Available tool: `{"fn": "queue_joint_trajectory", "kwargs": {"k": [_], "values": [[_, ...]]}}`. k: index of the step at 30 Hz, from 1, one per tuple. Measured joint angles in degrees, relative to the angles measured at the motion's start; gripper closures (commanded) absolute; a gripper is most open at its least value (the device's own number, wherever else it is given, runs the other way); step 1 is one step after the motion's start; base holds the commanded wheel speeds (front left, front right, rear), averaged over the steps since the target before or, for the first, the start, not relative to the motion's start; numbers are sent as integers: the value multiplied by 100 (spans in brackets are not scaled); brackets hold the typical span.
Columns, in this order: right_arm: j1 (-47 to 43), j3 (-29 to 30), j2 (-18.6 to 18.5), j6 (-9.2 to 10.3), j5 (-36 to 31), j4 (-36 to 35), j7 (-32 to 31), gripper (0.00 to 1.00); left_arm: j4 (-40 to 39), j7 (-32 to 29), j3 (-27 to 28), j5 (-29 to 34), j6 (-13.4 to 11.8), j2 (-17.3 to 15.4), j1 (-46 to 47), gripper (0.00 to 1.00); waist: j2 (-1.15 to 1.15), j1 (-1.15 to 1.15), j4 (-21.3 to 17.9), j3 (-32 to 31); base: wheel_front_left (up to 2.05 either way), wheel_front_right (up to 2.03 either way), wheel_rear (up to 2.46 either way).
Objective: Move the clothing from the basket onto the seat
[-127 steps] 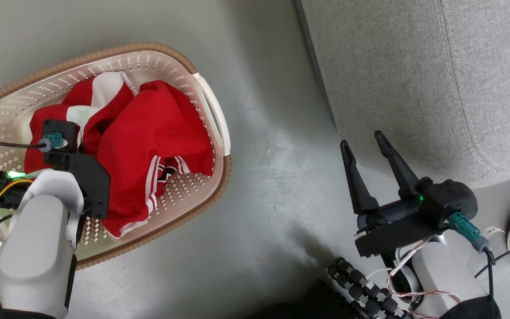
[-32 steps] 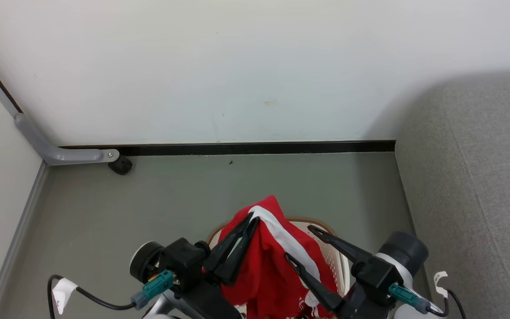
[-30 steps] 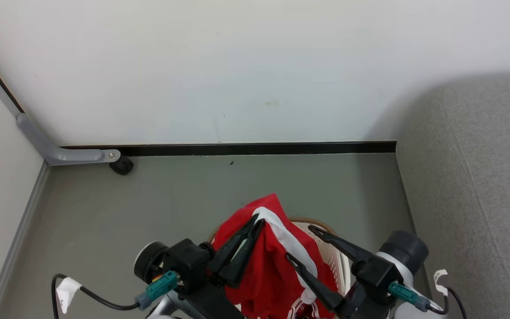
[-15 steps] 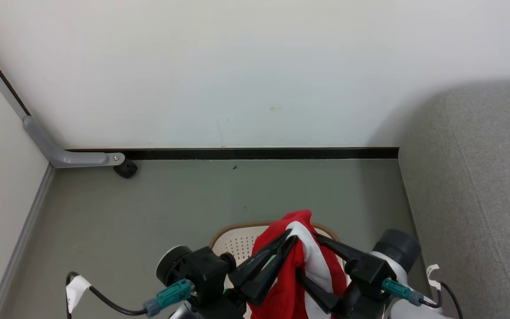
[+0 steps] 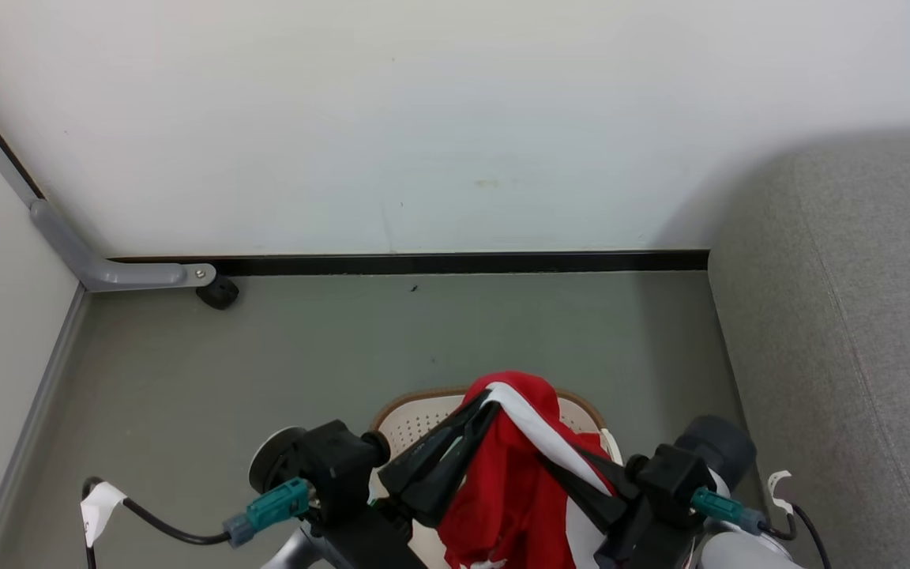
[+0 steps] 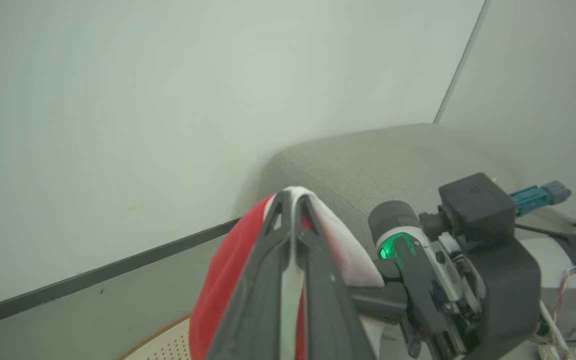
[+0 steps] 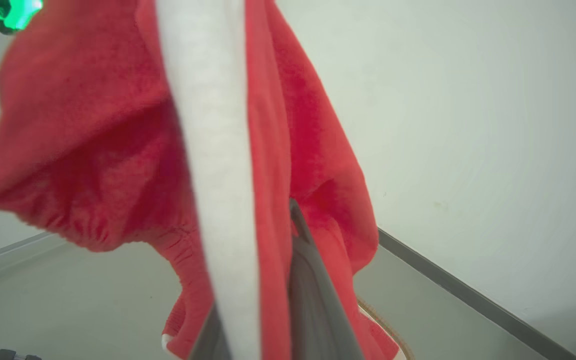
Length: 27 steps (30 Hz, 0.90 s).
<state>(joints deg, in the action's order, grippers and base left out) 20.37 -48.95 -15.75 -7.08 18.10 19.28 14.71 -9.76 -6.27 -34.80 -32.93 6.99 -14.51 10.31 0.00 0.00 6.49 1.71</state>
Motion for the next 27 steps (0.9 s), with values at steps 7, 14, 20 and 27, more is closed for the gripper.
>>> {"fn": "queue_joint_trajectory", "kwargs": {"k": [7, 14, 20, 27], "values": [[0, 163, -13, 0, 200, -26, -1, 100, 90, -25, 105, -145, -53, -29, -15, 0, 0, 1, -38, 59, 0, 0, 0], [-5, 675, -199, 0, 433, -35, -2, 100, 248, -19, 177, -113, -160, -126, -144, 0, 0, 1, -88, 121, 0, 0, 0], [-16, 980, -293, 3, 514, -143, -2, 100, 274, 136, 197, -63, -196, -209, -342, 0, 0, 0, -181, 152, 0, 0, 0], [-99, 1283, -417, 60, 566, -322, -2, 100, 303, 318, -67, 186, -192, -163, -476, 0, 0, 1, -373, 148, 0, 0, 0]]}}
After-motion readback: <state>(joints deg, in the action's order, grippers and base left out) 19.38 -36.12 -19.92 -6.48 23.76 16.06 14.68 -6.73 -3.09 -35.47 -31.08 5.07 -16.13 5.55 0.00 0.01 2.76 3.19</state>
